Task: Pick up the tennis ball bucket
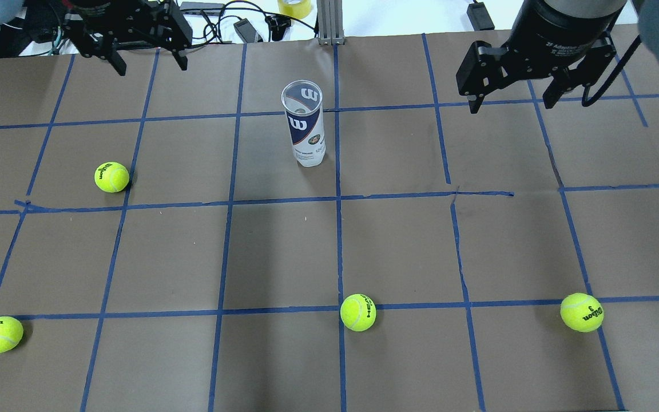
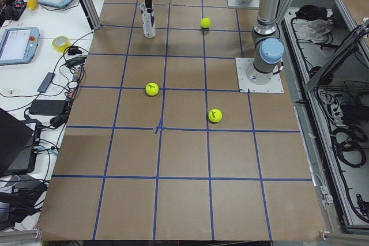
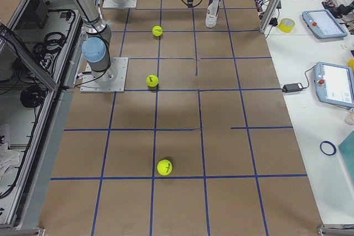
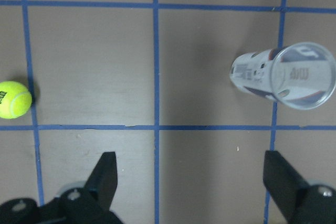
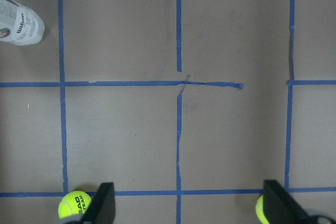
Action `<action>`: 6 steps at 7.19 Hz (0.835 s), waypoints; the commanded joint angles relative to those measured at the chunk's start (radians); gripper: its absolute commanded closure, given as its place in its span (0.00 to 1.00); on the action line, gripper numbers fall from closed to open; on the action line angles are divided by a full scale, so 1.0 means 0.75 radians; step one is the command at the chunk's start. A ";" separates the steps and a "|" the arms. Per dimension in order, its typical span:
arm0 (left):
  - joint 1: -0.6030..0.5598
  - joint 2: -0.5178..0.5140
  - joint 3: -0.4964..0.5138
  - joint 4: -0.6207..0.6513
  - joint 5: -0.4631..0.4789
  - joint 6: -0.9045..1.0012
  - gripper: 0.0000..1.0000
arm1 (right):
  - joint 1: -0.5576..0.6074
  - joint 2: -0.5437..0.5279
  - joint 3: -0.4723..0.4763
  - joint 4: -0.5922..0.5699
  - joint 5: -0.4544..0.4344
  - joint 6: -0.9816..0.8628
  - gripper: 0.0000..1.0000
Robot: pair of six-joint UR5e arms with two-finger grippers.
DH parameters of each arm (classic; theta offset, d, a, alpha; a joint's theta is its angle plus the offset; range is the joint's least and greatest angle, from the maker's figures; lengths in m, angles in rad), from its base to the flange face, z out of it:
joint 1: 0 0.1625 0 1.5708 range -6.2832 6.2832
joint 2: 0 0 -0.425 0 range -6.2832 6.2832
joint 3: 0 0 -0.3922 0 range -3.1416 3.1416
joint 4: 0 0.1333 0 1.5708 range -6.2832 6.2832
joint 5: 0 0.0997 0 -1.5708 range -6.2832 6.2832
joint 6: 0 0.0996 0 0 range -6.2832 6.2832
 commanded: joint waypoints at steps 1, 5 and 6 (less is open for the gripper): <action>0.038 0.107 -0.098 -0.063 0.044 0.013 0.00 | -0.001 -0.002 0.000 0.000 -0.001 0.002 0.00; 0.077 0.220 -0.219 -0.063 0.011 0.148 0.00 | 0.001 -0.006 0.000 0.000 -0.001 0.002 0.00; 0.079 0.230 -0.233 -0.063 0.009 0.174 0.00 | 0.001 -0.006 0.000 0.002 -0.003 0.002 0.00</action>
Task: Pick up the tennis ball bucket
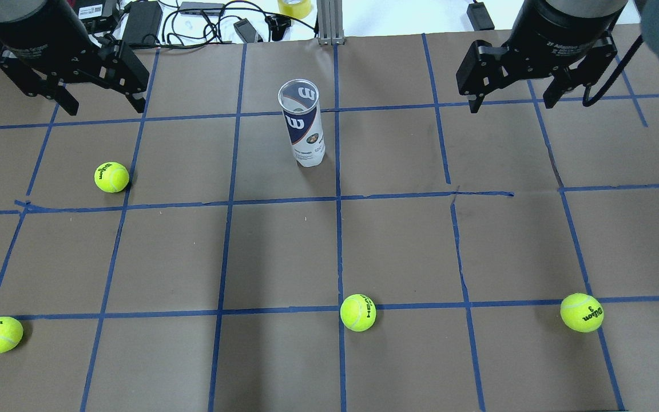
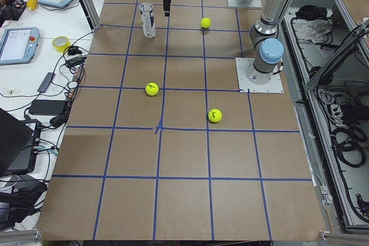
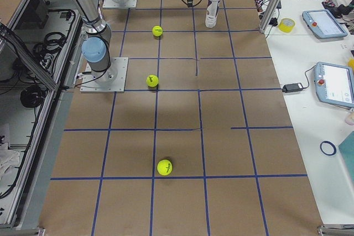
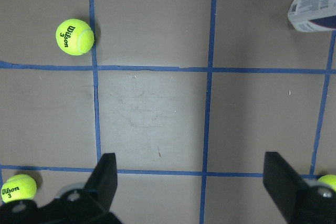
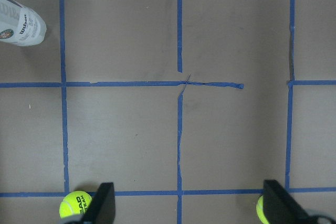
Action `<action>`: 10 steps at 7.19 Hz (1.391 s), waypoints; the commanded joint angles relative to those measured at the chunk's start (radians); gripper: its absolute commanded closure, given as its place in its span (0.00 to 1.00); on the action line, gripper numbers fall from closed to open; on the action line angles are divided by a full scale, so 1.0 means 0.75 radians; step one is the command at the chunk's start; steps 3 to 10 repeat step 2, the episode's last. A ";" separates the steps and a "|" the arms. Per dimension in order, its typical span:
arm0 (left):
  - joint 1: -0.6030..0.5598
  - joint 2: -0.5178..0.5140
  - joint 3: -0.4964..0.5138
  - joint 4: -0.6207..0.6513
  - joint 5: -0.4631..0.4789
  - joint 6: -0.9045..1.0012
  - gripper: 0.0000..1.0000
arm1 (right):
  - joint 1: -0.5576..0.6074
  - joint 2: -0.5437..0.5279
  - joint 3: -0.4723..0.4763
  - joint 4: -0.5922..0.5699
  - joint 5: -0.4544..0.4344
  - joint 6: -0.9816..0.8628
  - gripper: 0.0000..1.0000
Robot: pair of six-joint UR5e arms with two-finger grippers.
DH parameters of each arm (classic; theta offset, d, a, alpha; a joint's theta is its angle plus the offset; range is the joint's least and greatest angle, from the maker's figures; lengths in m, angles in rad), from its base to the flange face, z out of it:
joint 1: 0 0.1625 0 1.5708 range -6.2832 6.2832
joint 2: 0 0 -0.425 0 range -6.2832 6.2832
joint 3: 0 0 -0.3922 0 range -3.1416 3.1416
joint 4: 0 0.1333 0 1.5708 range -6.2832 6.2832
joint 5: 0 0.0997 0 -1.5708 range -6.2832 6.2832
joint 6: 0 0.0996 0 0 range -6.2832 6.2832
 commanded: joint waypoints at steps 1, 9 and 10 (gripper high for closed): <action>0.002 0.023 -0.039 0.004 -0.005 0.040 0.00 | 0.000 -0.001 0.000 0.002 -0.004 0.000 0.00; 0.002 0.025 -0.043 0.002 -0.005 0.030 0.00 | 0.000 -0.001 0.000 0.002 -0.002 0.000 0.00; 0.002 0.025 -0.043 0.002 -0.005 0.030 0.00 | 0.000 -0.001 0.000 0.002 -0.002 0.000 0.00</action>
